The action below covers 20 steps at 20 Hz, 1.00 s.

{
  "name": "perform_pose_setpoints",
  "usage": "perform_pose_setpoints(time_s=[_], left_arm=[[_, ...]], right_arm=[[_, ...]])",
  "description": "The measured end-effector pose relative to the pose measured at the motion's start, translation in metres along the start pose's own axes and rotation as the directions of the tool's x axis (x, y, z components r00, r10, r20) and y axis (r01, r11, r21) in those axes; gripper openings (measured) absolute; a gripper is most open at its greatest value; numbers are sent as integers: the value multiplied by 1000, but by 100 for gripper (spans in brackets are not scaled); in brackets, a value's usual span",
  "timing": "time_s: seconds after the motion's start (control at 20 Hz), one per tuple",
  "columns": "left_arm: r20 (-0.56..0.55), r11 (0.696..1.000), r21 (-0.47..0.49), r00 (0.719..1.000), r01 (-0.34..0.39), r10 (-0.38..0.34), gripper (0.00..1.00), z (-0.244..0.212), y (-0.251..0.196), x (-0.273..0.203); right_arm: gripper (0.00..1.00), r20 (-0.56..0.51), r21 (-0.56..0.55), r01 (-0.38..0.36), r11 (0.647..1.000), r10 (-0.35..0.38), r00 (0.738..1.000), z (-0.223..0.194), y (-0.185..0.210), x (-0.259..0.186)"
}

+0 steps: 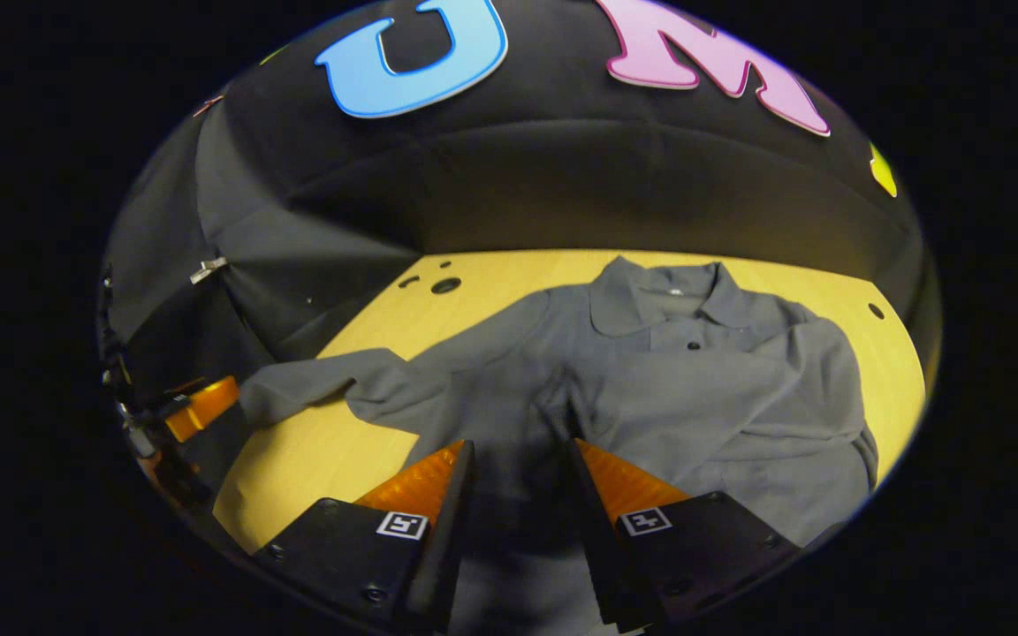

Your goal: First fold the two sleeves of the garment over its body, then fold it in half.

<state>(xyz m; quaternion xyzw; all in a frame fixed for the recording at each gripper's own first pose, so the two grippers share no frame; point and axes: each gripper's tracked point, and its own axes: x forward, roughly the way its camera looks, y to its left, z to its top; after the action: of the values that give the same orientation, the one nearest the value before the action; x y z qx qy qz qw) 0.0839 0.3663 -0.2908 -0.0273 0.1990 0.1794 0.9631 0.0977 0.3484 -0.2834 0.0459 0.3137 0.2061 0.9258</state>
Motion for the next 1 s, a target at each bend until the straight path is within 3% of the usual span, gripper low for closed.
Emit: perform_pose_setpoints(time_s=[0.05, 0.1, 0.5, 0.7, 0.8, 0.95, 1.0], left_arm=[[-10, 1000, -6, 1000, -9, 9, 95, -3, 3, 4], [-20, 1000, -9, 1000, -18, 18, 95, -8, 5, 12], [-195, 998, -43, 980, -41, 31, 96, -69, 9, 52], [-223, 998, -51, 974, -35, 23, 98, -69, 2, 55], [-236, 998, 14, 970, -54, 56, 77, -68, 6, 57], [-247, 995, 62, 965, -77, 90, 11, -65, 5, 54], [-240, 996, 49, 967, -72, 82, 8, -63, 2, 52]], right_arm=[[76, 10, -2, 4, 1000, -4, 1000, 3, -1, -12], [64, 14, -5, 13, 1000, -13, 1000, 4, -3, -24], [64, -30, 4, 99, 995, -99, 995, -20, -50, -113], [64, -49, 44, 155, 987, -152, 987, -34, -82, -148], [64, -52, 57, 170, 984, -168, 984, -38, -95, -159], [64, -46, 67, 173, 983, -171, 984, -38, -112, -168], [64, -43, 60, 173, 983, -171, 984, -37, -117, -172]])
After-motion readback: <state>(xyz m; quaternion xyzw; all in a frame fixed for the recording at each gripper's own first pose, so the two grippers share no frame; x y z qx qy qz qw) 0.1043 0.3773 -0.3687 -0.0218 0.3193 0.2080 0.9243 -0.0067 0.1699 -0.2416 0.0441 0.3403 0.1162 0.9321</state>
